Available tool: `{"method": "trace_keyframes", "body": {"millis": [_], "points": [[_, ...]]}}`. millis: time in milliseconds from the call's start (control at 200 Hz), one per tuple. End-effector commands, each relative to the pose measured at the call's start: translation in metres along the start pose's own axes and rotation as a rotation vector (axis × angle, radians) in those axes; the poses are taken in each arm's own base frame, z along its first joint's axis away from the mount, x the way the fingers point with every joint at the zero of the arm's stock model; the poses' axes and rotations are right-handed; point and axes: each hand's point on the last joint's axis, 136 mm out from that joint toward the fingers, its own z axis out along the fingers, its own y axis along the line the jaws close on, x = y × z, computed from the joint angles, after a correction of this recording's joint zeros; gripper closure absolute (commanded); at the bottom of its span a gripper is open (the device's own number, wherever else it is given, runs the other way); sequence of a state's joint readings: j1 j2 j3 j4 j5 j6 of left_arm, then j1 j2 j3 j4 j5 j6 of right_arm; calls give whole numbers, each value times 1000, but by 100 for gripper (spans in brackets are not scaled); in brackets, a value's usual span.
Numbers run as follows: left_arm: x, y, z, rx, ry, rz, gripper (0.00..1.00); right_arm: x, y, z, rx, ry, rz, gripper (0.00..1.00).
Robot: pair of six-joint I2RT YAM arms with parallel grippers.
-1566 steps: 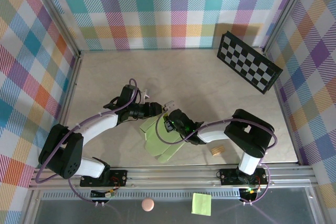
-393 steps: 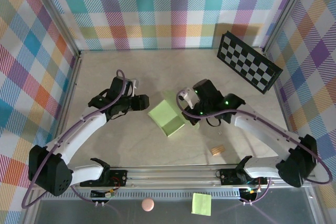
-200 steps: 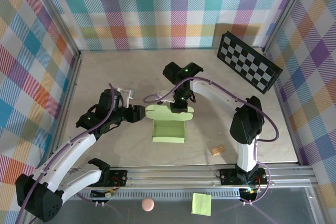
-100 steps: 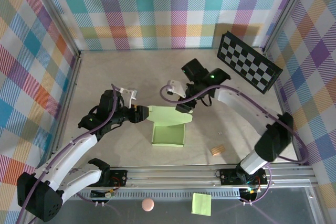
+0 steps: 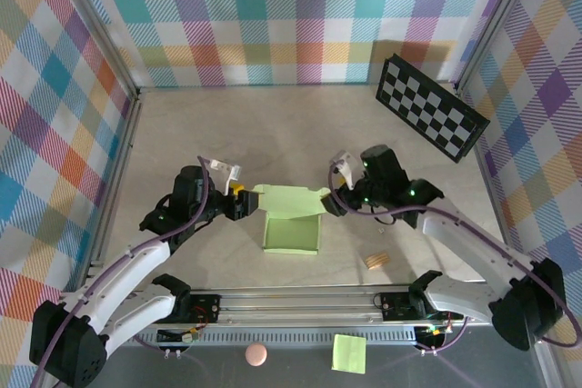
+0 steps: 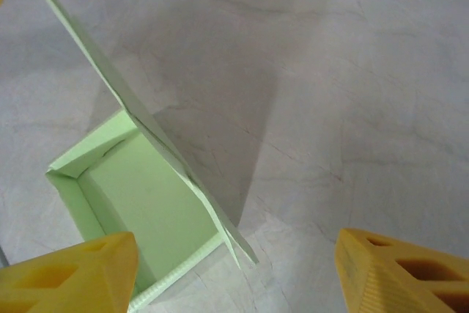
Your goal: Fold the paper box
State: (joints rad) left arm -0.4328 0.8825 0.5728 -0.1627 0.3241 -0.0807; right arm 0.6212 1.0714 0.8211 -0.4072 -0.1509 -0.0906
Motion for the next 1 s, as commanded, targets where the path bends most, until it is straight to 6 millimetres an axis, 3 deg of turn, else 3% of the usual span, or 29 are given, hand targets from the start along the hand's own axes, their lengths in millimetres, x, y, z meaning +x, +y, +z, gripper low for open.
{"method": "trace_keyframes", "body": {"millis": [0,240,395,755,995], "points": [[-4,9,-1,-29,-69,52,38,-15,-9,-10,48,-162,82,30],[14,13,14,4,-95,30,37,20,-8,12,21,-111,77,32],[21,14,24,20,-63,42,34,32,-6,26,-4,-115,86,32],[16,8,40,80,-53,82,34,16,-7,45,-42,-140,66,39],[14,1,38,115,-57,123,48,12,-6,47,-49,-116,47,47]]}}
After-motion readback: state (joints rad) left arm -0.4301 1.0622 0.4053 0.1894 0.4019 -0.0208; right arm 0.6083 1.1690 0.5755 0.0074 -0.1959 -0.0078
